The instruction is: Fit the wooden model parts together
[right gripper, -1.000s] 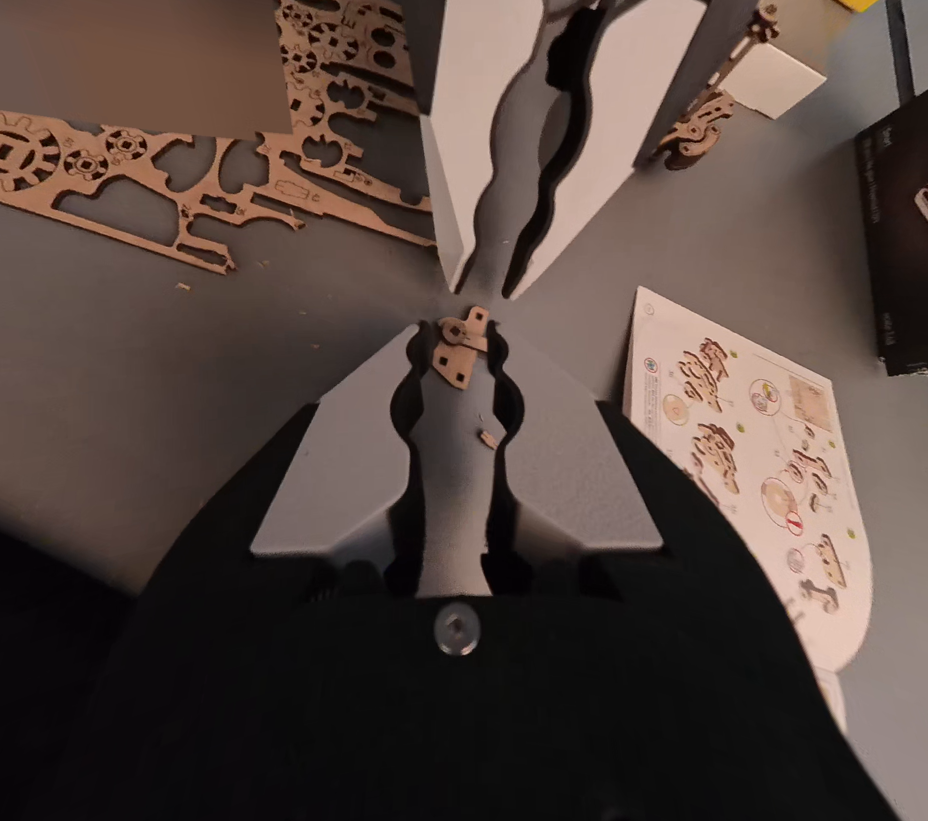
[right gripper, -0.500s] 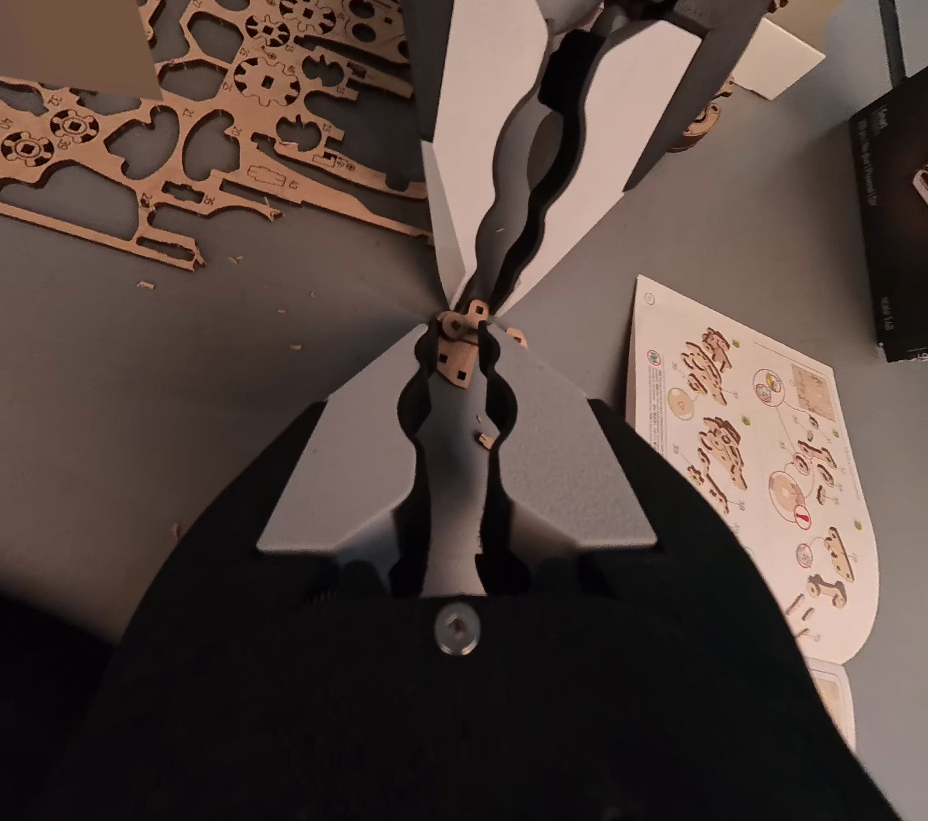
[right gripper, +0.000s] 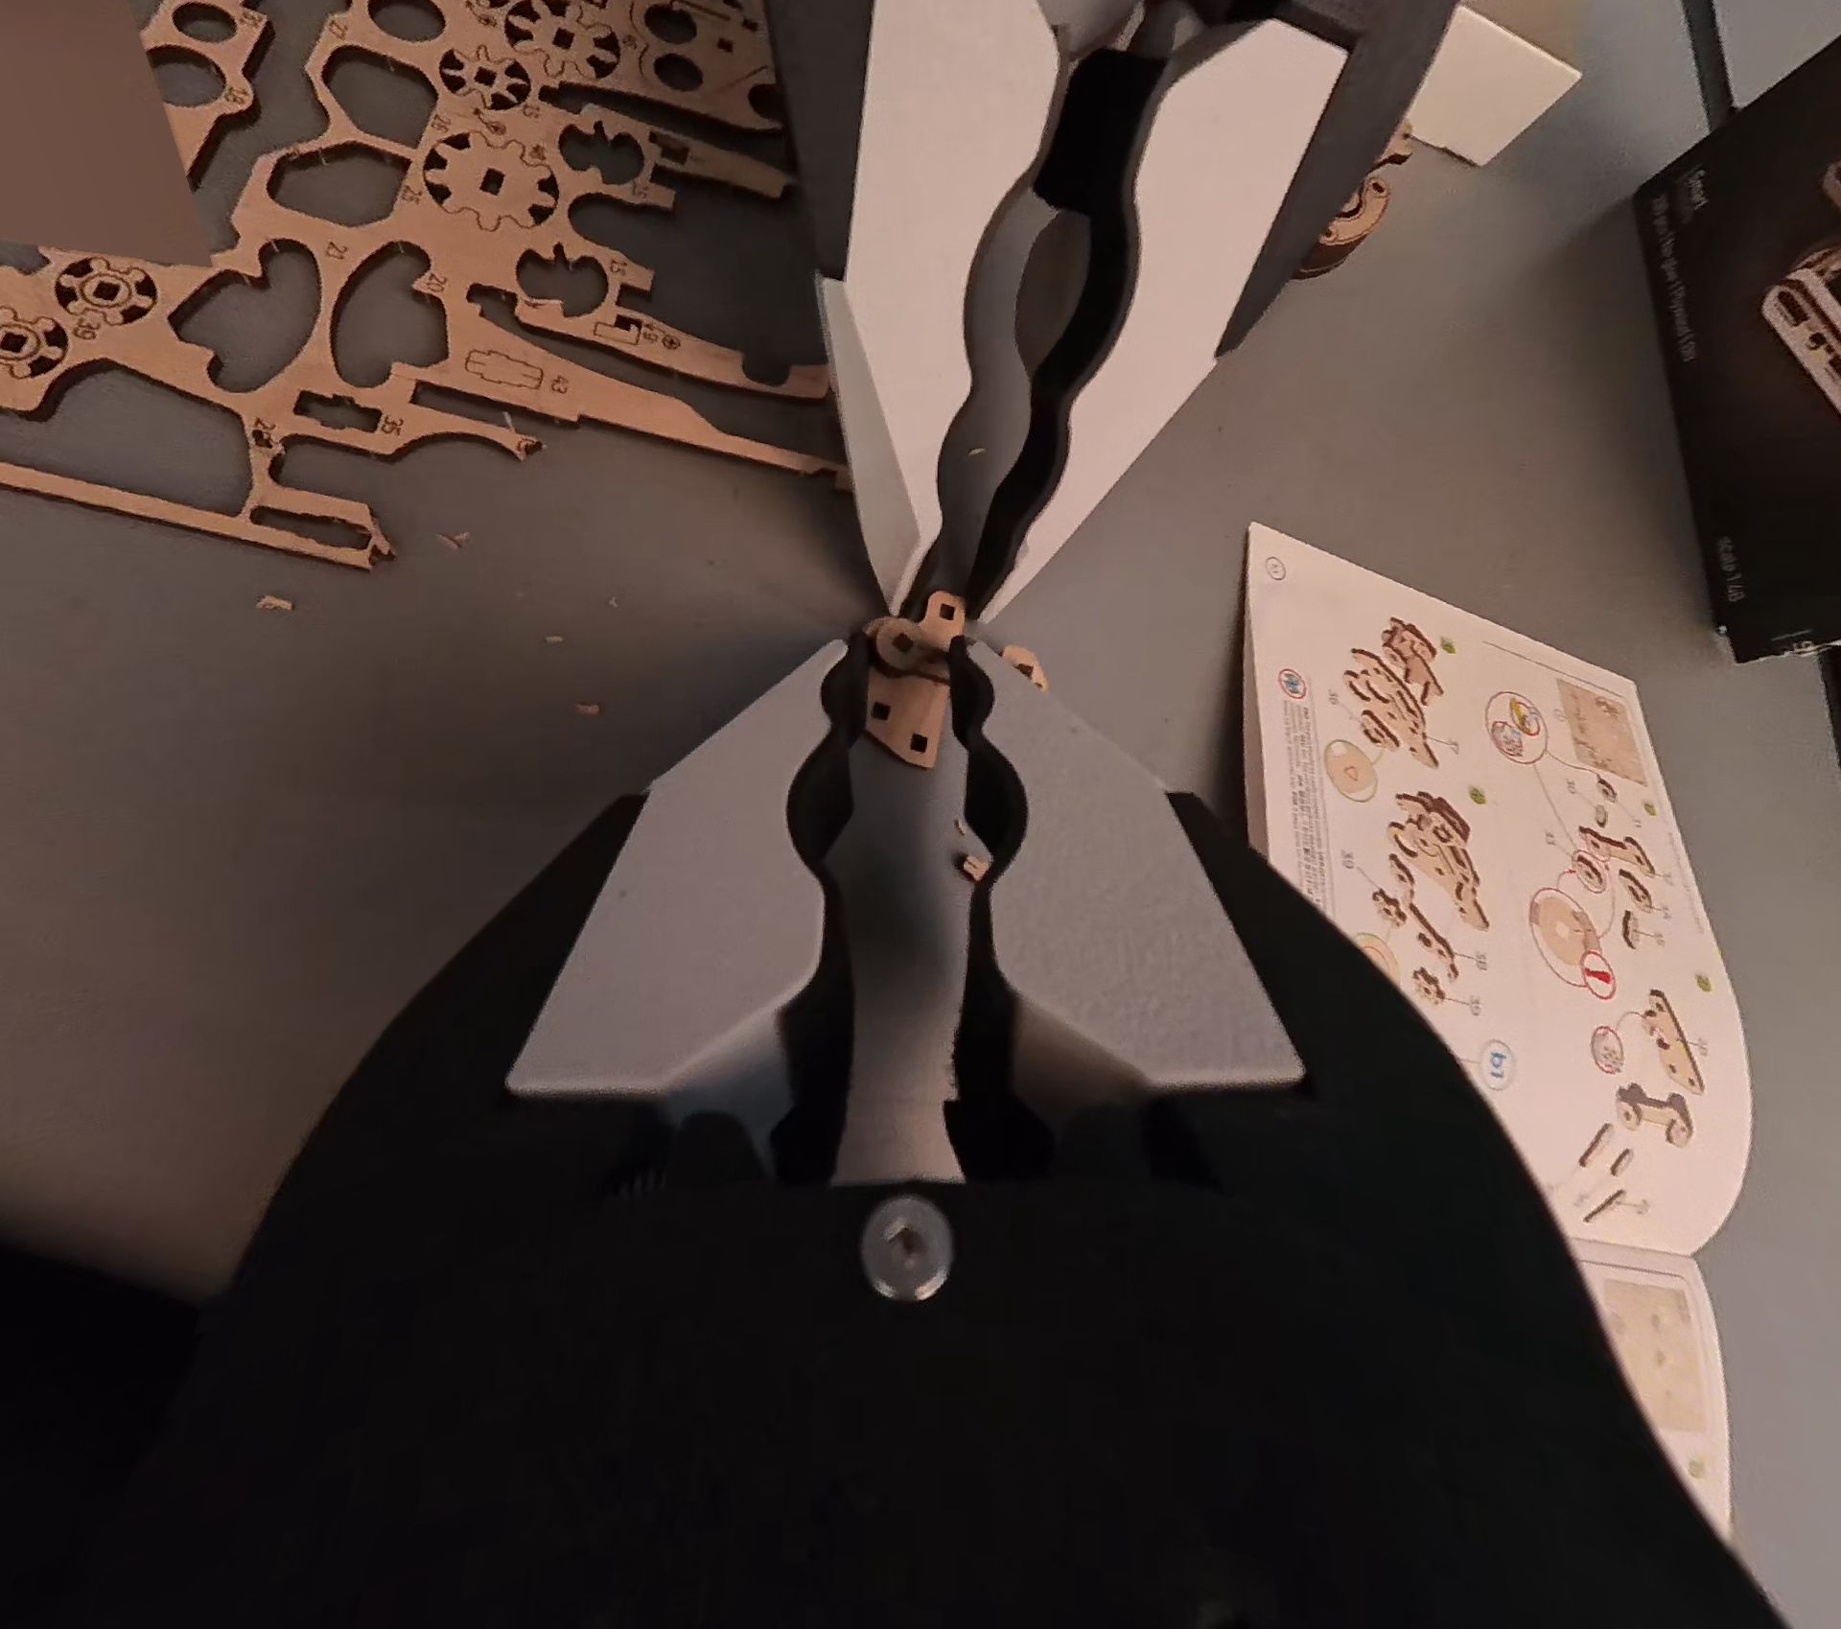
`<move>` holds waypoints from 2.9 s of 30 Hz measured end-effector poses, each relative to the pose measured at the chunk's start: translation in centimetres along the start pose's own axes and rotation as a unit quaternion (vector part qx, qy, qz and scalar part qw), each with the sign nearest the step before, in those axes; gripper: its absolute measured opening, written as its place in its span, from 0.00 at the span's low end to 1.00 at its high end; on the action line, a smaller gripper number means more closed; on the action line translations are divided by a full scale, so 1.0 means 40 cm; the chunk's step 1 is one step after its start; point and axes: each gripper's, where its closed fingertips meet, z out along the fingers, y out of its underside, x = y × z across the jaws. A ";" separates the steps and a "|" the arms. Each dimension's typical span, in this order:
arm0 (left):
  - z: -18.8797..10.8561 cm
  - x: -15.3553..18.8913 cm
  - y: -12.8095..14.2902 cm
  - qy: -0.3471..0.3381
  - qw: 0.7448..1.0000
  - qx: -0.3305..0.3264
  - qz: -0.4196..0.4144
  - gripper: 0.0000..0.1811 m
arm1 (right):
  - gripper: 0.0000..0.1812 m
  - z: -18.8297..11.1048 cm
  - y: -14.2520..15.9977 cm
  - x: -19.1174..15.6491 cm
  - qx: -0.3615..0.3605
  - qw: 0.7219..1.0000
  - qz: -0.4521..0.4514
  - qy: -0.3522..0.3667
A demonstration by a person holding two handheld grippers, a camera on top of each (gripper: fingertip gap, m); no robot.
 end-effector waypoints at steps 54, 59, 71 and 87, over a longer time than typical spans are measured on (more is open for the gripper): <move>0.003 -0.017 -0.006 0.027 0.998 0.046 0.015 0.06 | 0.10 -0.013 0.031 0.046 0.001 0.994 0.059 -0.087; 0.004 -0.019 -0.006 0.026 0.998 0.047 0.018 0.05 | 0.11 -0.018 0.034 0.049 0.003 0.994 0.054 -0.091; 0.007 -0.014 -0.011 0.031 0.998 0.048 0.026 0.08 | 0.10 -0.013 0.033 0.045 0.002 0.992 0.052 -0.117; 0.010 -0.019 -0.012 0.017 0.998 0.048 0.036 0.04 | 0.08 -0.014 0.042 0.049 -0.010 0.994 0.046 -0.100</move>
